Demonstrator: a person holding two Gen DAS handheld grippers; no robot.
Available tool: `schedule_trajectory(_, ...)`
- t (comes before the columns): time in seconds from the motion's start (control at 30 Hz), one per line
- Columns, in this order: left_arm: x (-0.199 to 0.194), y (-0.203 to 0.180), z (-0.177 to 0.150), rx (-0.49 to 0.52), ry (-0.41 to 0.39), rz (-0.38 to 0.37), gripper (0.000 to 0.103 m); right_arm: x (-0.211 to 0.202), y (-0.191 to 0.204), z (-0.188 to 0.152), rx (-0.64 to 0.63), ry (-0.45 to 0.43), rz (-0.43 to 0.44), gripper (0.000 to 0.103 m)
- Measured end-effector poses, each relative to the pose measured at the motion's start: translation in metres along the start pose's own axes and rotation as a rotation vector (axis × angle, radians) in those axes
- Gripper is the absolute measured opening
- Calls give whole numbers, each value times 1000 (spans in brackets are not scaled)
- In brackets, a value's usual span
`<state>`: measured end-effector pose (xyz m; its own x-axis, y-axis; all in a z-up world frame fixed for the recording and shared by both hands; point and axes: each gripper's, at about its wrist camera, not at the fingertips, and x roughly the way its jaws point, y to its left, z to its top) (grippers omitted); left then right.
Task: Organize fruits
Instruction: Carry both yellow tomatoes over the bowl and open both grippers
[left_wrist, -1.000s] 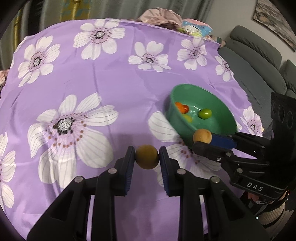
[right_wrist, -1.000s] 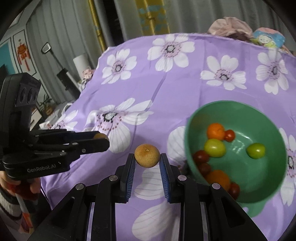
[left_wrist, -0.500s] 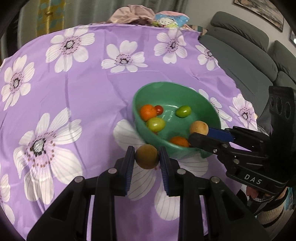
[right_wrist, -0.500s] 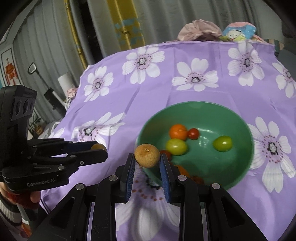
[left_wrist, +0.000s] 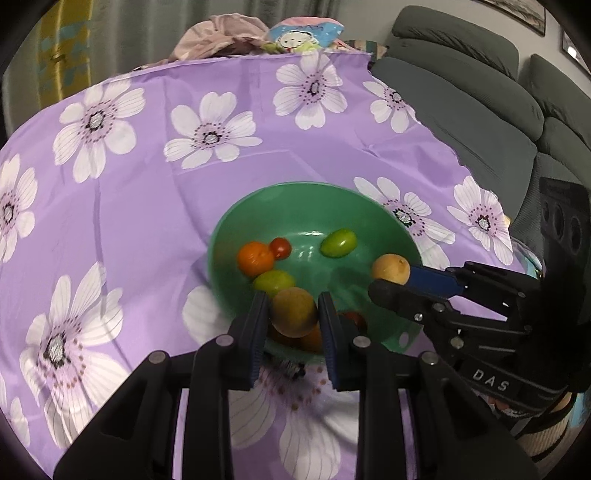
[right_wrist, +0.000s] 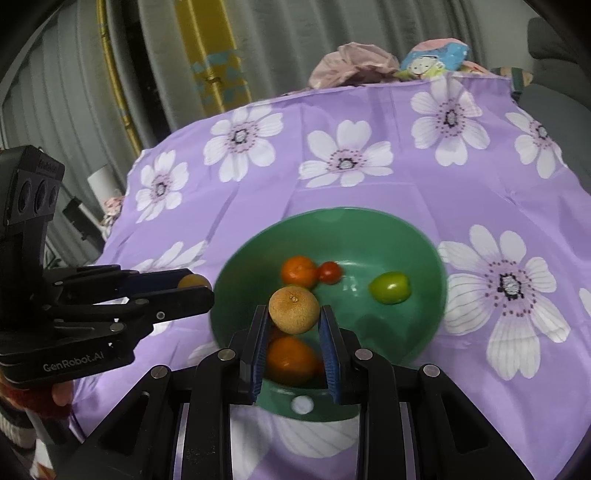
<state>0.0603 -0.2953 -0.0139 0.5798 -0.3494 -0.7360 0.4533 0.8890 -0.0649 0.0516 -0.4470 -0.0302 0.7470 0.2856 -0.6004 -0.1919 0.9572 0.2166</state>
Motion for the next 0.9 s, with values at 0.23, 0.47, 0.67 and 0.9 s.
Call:
schedule_trajectory(0.23,24,-9,11,29,30,6,27,6,-10,4,-11,13,-47,29)
schedule_trajectory(0.47,44,-11,13,44,75,32,27,17,-14,7,-12,39,-60,29)
schedule_trajectory(0.67,56,-8,14,43,109,58,27,22,-15,7,-27,55,-93,29)
schedule_trajectory(0.9,60,-9,13,43,117,75,27,23,-18,6,-19,71,-108,29)
